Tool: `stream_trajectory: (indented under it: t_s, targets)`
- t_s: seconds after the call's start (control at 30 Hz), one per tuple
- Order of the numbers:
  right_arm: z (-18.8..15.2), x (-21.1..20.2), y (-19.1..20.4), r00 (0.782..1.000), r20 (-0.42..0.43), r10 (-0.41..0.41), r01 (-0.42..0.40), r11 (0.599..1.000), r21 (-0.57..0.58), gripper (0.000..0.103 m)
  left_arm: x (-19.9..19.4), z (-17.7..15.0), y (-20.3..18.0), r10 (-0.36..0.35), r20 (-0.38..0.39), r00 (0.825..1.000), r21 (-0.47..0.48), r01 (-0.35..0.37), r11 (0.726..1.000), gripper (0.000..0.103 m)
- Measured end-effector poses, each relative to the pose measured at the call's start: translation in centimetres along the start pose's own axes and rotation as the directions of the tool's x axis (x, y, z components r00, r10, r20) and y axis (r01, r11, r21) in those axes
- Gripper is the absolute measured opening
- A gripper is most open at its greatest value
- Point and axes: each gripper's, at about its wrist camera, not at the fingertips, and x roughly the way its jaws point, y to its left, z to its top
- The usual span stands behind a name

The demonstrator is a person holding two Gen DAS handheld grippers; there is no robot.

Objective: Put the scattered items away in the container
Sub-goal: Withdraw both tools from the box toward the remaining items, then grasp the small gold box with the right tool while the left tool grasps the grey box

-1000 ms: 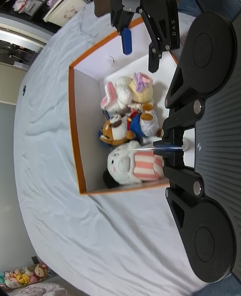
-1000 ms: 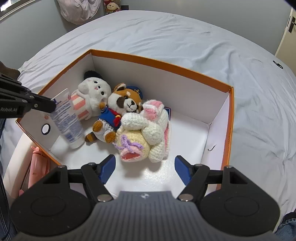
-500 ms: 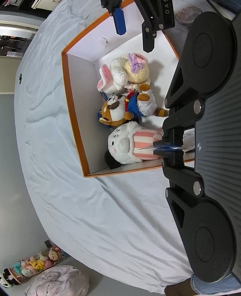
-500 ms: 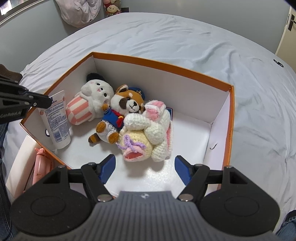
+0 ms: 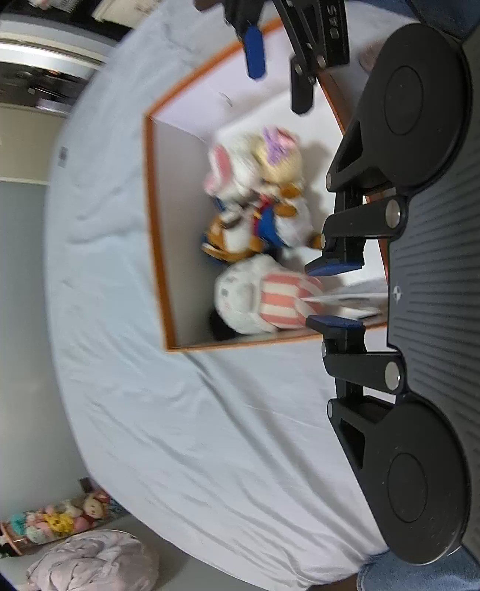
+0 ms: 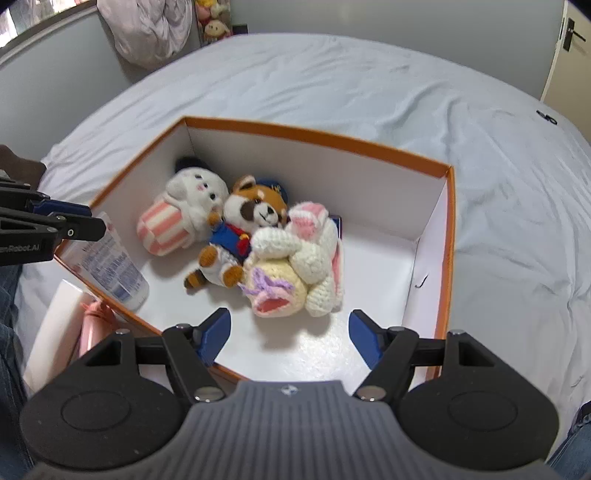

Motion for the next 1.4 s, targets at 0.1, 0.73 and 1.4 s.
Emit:
stream_trajectory:
  t_s: [0.1, 0.73, 1.4]
  targets:
    - [-0.6, -1.8, 0.2, 0.998, 0.056, -0.011, 0.010, 1.000, 0.018, 0.073, -2.4, -0.8, -0.1, -0.034, 0.079, 0.996, -0.025, 0.036, 0.999, 0.038]
    - [-11.8, -7.1, 2.7, 0.999, -0.015, -0.035, 0.038, 0.970, 0.239, 0.074, -6.0, -12.2, -2.3, -0.201, -0.123, 0.972, -0.161, 0.180, 0.970, 0.038]
    - [-16.3, -4.4, 5.9, 0.965, -0.259, 0.035, 0.001, 0.990, 0.138, 0.065, -0.3, -17.5, -4.3, -0.369, -0.408, 0.835, -0.372, 0.217, 0.902, 0.055]
